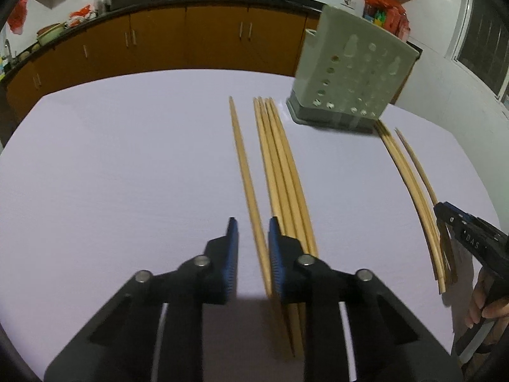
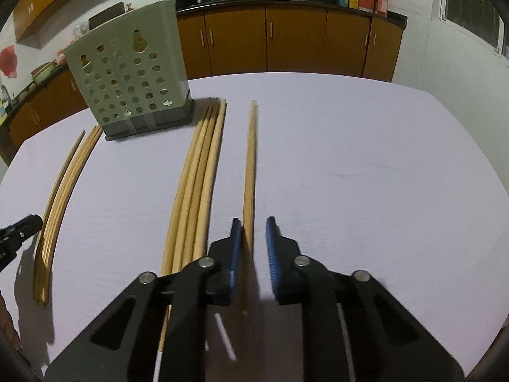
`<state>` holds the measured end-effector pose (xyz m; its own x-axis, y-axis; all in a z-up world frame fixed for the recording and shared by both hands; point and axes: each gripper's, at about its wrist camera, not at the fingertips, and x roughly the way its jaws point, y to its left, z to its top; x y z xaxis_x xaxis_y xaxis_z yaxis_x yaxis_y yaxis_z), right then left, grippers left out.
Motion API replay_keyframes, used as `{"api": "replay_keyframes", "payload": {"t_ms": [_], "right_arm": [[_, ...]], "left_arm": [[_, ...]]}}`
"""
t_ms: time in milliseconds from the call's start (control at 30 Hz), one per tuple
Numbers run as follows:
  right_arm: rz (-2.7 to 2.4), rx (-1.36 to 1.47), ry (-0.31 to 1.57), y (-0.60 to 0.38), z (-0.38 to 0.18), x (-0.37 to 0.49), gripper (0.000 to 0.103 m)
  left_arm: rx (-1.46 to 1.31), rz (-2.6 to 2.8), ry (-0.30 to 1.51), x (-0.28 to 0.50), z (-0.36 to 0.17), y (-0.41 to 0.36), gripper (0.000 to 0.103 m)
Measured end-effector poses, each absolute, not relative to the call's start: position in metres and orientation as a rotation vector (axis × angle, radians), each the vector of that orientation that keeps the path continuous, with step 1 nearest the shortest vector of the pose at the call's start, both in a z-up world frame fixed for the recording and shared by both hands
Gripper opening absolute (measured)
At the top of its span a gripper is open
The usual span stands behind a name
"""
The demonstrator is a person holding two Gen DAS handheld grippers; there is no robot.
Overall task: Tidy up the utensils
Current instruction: 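Close the left gripper on a wooden chopstick while the right gripper grasps another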
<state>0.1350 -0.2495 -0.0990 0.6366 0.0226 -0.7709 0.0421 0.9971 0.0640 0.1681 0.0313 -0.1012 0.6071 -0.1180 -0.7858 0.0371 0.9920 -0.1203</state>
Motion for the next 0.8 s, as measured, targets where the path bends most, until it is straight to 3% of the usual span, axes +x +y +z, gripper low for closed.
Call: {"api": "replay_keyframes", "payload": {"t_ms": [100, 267, 800], "right_arm": [[-0.008, 0.084, 0.879, -0.253, -0.098, 0.132, 0.011], [-0.011, 0.071, 0.868, -0.256, -0.098, 0.132, 0.007], [-0.032, 0.111, 0.866, -0.272, -0.102, 0.142, 0.008]], "left_arm": [[-0.073, -0.099, 0.931, 0.167, -0.105, 0.027, 0.01], [-0.039, -0.079, 0.921, 0.171, -0.105, 0.031, 0.008], [-0.037, -0.043, 0.894, 0.173, -0.107, 0.054, 0.009]]}}
